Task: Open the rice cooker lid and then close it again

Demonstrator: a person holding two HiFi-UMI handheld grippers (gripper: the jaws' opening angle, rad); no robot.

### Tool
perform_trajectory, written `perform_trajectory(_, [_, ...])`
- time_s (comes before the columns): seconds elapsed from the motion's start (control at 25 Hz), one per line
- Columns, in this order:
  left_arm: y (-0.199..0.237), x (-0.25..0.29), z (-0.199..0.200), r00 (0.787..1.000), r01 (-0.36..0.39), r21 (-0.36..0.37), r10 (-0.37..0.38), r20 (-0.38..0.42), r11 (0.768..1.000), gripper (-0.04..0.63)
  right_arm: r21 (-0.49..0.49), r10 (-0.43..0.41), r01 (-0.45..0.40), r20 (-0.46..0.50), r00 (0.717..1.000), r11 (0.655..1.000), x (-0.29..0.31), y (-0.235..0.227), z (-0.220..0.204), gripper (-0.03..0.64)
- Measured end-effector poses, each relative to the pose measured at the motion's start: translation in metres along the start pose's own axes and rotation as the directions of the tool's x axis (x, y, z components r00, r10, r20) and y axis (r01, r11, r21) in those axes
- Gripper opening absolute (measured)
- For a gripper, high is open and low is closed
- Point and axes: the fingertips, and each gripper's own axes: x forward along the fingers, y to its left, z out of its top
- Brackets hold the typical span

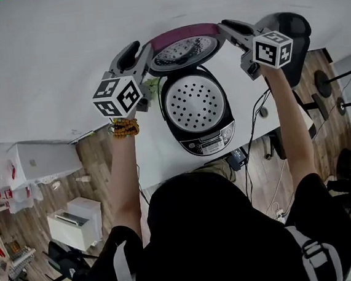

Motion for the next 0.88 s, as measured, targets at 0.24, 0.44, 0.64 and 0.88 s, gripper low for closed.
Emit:
perform_trajectory(0.24, [-0.0044, 0.0032, -0.0004, 0.998, 0.059, -0.09, -0.059, 0.003, 0.994, 0.146, 0.094, 0.072, -0.071, 0.002, 0.997, 0.993, 0.0004, -0.0007, -0.0001, 0.1])
perform_trajectory(0.44, [-0.0044, 0.0029, -0.0027, 0.997, 0.073, -0.127, -0.074, 0.003, 0.989, 0.146, 0.204, 0.083, -0.087, 0.027, 0.996, 0.975, -0.0001, -0.0024, -0.0038, 0.106])
perform_trajectory(0.64, [-0.0058, 0.001, -0.0027, 0.997, 0.076, -0.15, -0.07, 0.044, 0.986, 0.146, 0.204, 0.067, -0.071, 0.027, 0.997, 0.976, -0.0032, -0.0016, -0.0043, 0.106])
perform_trajectory(0.88, [-0.006, 0.0002, -0.0025, 0.997, 0.081, -0.172, -0.08, 0.01, 0.982, 0.146, 0.276, 0.066, -0.086, 0.079, 0.995, 0.957, -0.0044, -0.0035, -0.0037, 0.11])
